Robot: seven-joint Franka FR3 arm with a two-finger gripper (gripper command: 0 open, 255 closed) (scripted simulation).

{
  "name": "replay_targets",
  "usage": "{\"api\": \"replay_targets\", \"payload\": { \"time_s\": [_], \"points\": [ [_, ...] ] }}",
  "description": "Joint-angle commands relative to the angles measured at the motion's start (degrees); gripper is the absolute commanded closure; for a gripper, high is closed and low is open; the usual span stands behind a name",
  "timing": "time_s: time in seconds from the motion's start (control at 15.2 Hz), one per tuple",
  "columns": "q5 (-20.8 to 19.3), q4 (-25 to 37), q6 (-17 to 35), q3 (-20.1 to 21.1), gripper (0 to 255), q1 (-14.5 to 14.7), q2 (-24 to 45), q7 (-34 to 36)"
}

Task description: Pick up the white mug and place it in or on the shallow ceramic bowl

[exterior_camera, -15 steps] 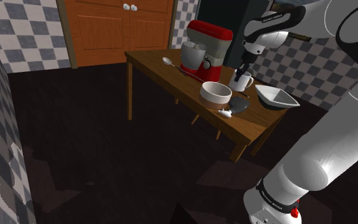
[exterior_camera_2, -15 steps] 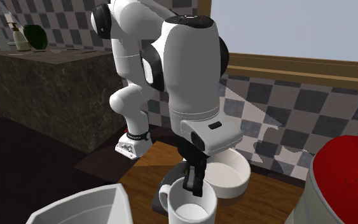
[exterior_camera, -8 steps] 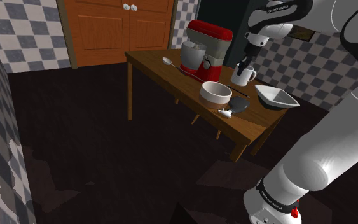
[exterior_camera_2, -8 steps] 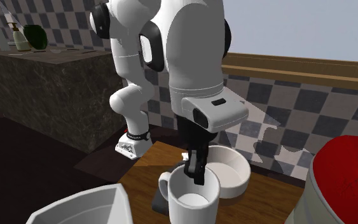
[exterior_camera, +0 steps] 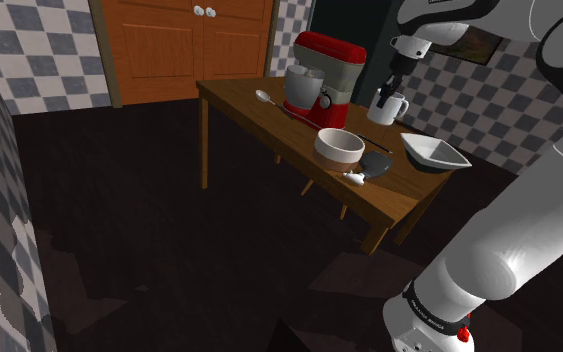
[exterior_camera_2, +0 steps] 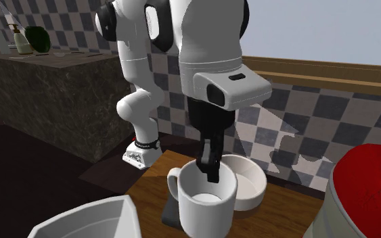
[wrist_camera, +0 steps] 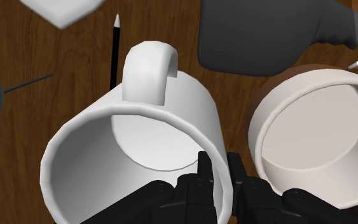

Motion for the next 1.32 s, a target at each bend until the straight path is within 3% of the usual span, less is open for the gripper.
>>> {"api": "replay_targets", "payload": {
  "time_s": [0.0, 0.53, 1.25],
  "points": [
    [-0.01, 1.62, -1.61, 0.02, 255, 0.01, 0.00, 0.06],
    [-2.44, 0.33, -4.16, -3.35, 255, -3.11, -4.43, -5.80],
    [-4.30, 2.05, -7.85, -11.83, 255, -8.67, -6.87, -19.49]
  ]
}}
